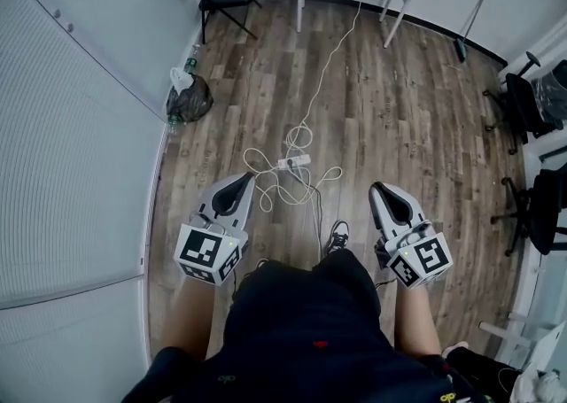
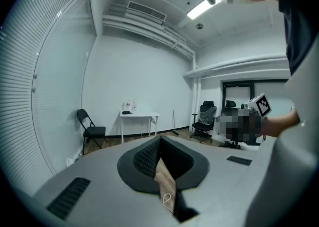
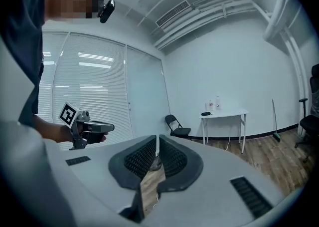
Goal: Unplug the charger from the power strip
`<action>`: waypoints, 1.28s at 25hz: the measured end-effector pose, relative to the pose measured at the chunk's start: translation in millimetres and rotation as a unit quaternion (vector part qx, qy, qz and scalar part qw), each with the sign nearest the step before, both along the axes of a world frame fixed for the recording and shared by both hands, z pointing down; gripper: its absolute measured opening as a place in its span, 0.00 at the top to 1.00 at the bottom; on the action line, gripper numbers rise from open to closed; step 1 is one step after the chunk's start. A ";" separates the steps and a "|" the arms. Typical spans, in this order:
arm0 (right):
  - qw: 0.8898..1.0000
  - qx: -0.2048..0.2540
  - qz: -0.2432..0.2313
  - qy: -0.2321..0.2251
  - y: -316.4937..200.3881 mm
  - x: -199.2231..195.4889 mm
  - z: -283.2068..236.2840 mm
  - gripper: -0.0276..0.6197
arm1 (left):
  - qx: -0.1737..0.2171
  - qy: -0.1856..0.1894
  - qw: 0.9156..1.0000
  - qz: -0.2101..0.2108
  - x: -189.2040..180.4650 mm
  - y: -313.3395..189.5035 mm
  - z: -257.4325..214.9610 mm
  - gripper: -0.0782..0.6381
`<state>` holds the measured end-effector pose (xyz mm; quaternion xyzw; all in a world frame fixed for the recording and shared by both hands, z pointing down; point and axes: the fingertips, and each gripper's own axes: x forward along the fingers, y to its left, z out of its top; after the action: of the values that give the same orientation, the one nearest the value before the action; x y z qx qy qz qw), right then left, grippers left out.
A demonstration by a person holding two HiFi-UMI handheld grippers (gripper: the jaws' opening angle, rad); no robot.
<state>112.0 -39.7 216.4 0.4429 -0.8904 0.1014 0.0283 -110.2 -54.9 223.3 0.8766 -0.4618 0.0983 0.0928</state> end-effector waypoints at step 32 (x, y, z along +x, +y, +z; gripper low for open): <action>0.985 -0.127 -0.104 0.062 -269.4 -23.7 219.8 0.90 | -0.107 -0.020 0.993 -0.046 -10.1 -211.7 190.7 0.87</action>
<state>88.3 -309.1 436.3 0.3465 -0.9079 0.1826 0.1495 -120.3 -266.7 414.0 0.8373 -0.4903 0.1601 0.1814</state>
